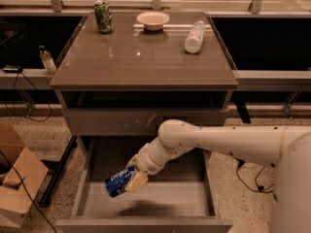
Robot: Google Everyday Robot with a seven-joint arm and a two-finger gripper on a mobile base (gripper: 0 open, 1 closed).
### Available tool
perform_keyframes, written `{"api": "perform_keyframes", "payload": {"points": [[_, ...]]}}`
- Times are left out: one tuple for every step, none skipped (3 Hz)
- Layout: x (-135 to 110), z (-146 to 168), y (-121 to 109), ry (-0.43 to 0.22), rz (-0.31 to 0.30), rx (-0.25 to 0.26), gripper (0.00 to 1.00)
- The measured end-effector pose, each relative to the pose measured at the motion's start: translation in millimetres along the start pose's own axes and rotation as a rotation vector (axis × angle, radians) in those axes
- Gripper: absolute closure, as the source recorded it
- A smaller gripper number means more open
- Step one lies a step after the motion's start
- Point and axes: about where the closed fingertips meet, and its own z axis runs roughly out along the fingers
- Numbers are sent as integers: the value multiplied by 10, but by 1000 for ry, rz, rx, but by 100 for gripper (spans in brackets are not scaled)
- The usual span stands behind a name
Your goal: Pick pepsi can from middle drawer and place on counter
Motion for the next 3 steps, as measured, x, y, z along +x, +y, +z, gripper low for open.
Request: {"api": "perform_keyframes", "payload": {"points": [[-130, -689, -42, 9, -27, 83, 100], [-317, -1425, -113, 22, -84, 174, 100], [-612, -2269, -250, 85, -142, 268, 100]]}}
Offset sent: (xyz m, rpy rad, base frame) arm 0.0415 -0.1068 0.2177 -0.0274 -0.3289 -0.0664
